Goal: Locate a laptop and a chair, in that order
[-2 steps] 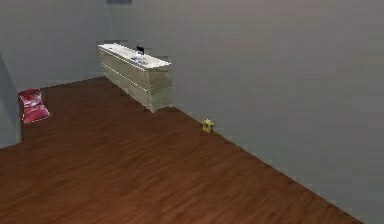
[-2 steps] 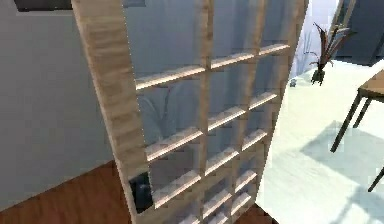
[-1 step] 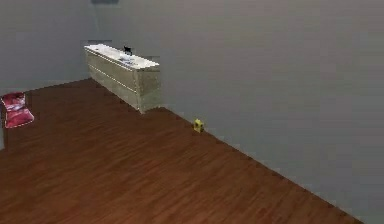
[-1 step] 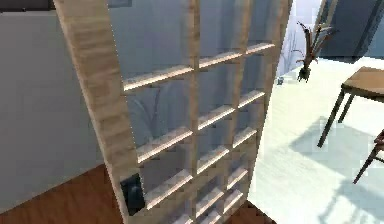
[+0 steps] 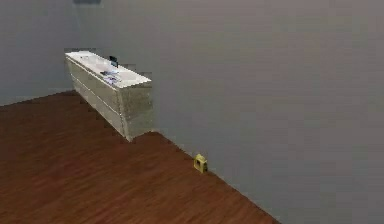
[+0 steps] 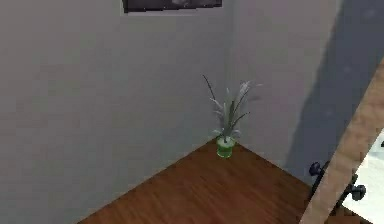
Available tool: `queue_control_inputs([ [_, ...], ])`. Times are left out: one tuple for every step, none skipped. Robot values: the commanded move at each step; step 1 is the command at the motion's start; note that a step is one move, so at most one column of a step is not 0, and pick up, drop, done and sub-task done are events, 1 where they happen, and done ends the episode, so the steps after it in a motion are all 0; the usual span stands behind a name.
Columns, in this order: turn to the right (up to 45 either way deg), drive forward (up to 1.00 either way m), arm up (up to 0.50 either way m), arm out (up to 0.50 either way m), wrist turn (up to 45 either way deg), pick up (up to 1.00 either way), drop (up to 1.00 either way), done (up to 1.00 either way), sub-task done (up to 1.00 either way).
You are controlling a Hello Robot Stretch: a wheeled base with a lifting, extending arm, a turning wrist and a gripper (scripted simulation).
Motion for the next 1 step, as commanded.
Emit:
queue_control_inputs([
  [-45.0,0.00,0.00,0.00,0.0,0.00,0.00,0.00,0.00],
])
